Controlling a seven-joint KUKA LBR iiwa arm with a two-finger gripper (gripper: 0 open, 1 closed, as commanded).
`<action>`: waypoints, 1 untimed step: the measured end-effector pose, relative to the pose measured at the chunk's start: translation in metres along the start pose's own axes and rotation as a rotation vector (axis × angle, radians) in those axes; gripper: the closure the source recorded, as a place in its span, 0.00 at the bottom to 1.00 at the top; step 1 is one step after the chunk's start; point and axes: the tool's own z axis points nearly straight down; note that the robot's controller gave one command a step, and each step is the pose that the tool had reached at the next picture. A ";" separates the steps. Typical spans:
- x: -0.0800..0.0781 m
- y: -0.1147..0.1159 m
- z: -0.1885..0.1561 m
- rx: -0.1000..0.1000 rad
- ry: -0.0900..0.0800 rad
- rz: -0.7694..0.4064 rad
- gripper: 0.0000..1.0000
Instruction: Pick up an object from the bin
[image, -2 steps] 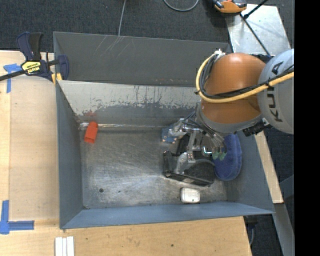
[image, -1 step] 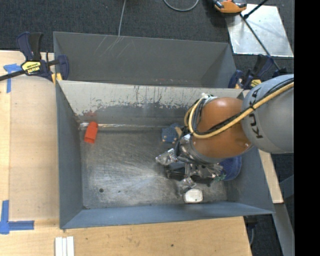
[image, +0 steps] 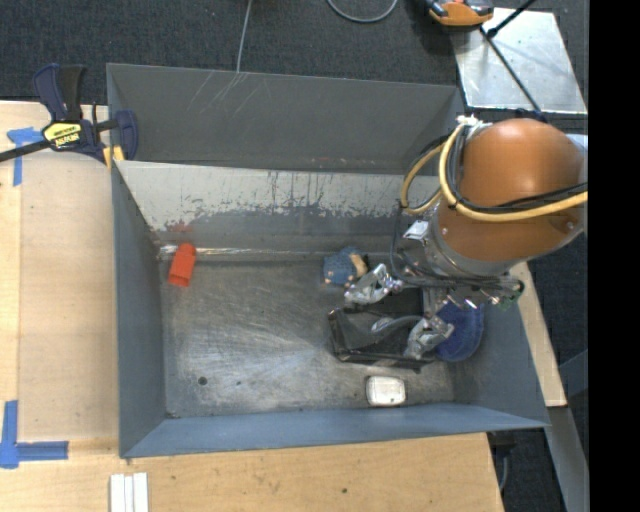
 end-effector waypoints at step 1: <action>0.036 -0.038 0.096 0.004 -0.020 -0.237 0.00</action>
Offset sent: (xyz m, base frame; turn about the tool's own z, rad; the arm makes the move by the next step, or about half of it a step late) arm -0.0062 -0.0583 -0.1017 -0.2363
